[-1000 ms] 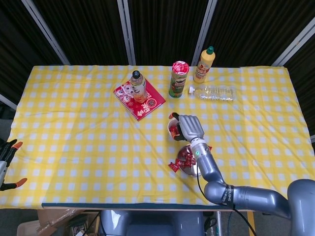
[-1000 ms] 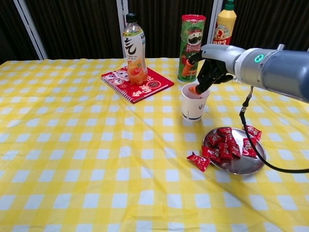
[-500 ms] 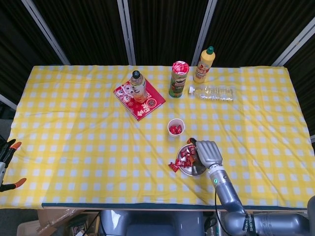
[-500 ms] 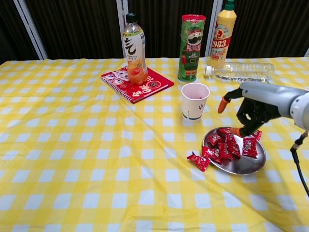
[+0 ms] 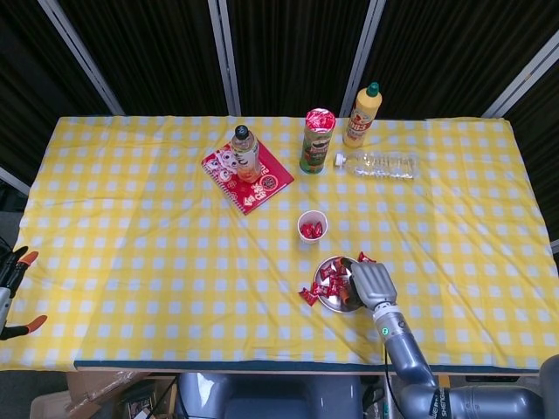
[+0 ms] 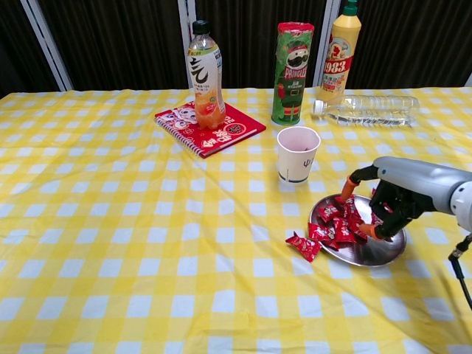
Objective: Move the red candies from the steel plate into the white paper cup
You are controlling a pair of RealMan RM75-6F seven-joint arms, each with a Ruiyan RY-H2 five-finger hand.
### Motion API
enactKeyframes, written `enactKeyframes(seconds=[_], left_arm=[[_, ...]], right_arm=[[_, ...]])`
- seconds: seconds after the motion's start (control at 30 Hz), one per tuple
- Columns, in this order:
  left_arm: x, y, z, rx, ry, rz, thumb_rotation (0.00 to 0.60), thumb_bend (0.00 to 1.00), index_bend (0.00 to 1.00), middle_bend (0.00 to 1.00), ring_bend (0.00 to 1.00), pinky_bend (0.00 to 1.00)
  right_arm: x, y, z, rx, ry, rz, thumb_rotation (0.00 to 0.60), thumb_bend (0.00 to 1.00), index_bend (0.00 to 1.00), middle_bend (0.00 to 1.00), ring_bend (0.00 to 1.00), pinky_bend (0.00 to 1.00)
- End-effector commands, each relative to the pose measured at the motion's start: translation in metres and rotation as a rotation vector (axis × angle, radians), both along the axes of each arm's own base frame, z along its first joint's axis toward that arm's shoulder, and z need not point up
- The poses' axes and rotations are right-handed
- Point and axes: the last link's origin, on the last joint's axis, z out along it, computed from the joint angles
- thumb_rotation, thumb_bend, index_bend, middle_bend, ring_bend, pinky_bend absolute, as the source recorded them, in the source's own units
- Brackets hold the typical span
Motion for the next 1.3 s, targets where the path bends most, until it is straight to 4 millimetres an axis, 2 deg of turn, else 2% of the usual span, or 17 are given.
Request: enactKeyframes(seconds=[0.03, 0.3, 0.5, 0.7, 0.97, 1.3], left_arm=[[0.0, 0.0, 0.0, -0.001, 0.0, 0.003, 0.6, 0.01, 0.0, 0.0, 0.0, 0.0], [-0.001, 0.001, 0.0, -0.006, -0.001, 0.01, 0.6, 0.01, 0.0, 0.0, 0.0, 0.0], [-0.002, 0.002, 0.0, -0.01, -0.004, 0.015, 0.6, 0.01, 0.0, 0.0, 0.0, 0.0], [-0.001, 0.002, 0.0, -0.013, -0.007, 0.018, 0.6, 0.01, 0.0, 0.0, 0.0, 0.0], [0.0, 0.002, -0.001, -0.015, -0.011, 0.02, 0.6, 0.01, 0.0, 0.0, 0.0, 0.0], [-0.001, 0.001, 0.0, -0.019, -0.015, 0.02, 0.6, 0.01, 0.0, 0.0, 0.0, 0.0]], right_arm=[[0.0, 0.001, -0.005, 0.013, -0.003, -0.001, 0.6, 0.42, 0.31, 0.82, 0.85, 0.97], [-0.004, -0.004, -0.02, 0.033, 0.0, -0.011, 0.6, 0.42, 0.36, 0.82, 0.85, 0.97], [-0.009, -0.007, -0.028, 0.038, 0.0, -0.027, 0.6, 0.43, 0.54, 0.82, 0.85, 0.97], [-0.012, -0.01, -0.031, 0.035, -0.005, -0.036, 0.6, 0.53, 0.61, 0.82, 0.85, 0.97], [0.0, -0.017, -0.015, -0.014, -0.039, 0.007, 0.6, 0.56, 0.62, 0.82, 0.85, 0.97], [0.029, -0.033, 0.027, -0.102, -0.089, 0.051, 0.6, 0.56, 0.62, 0.82, 0.85, 0.97]])
